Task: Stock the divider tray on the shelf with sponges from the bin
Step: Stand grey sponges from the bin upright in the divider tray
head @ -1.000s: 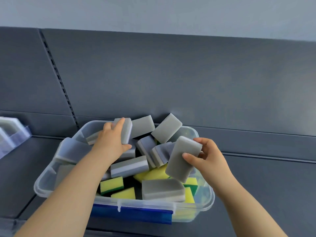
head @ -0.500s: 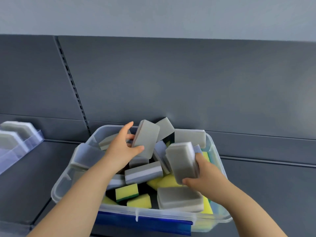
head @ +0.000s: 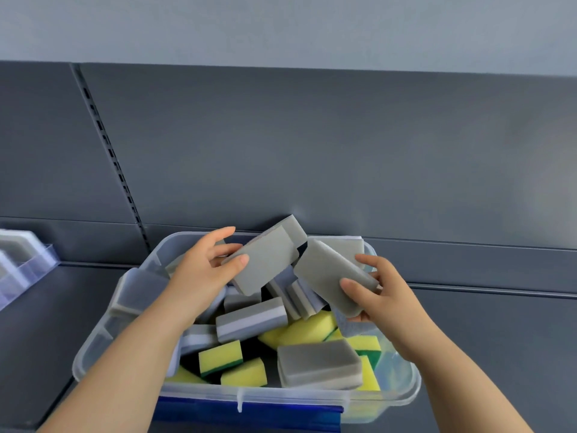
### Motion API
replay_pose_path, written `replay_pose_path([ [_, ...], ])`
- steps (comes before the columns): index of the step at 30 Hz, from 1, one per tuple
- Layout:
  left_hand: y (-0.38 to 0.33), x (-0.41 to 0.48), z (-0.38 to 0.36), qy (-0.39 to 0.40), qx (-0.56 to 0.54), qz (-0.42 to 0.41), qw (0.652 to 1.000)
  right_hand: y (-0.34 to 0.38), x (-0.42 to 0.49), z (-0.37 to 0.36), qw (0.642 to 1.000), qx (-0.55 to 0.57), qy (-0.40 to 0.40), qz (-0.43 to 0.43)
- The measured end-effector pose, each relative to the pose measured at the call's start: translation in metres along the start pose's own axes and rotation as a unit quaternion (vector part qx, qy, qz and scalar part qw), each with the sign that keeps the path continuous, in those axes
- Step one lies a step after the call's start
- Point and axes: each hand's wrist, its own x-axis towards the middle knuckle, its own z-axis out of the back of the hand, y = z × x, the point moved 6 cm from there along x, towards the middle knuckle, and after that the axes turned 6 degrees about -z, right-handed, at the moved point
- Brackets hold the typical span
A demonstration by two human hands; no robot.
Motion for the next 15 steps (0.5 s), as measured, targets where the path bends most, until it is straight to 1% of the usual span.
replay_pose_path([
  [4,-0.007,-0.002,0.004,-0.021,0.025,-0.018,0.999,0.017,-0.004,0.013,0.994,-0.064,-0.061,0.059],
  [9,-0.015,0.000,0.005,-0.039,0.031,-0.021,0.999,0.031,-0.011,0.021,0.986,-0.085,-0.088,0.115],
  [12,-0.017,0.004,0.000,-0.035,0.050,-0.027,0.998,0.033,-0.013,0.017,0.971,-0.161,-0.084,0.153],
  [15,-0.011,0.005,-0.013,0.007,0.066,-0.023,0.998,0.026,-0.013,0.007,0.947,-0.258,-0.074,0.178],
])
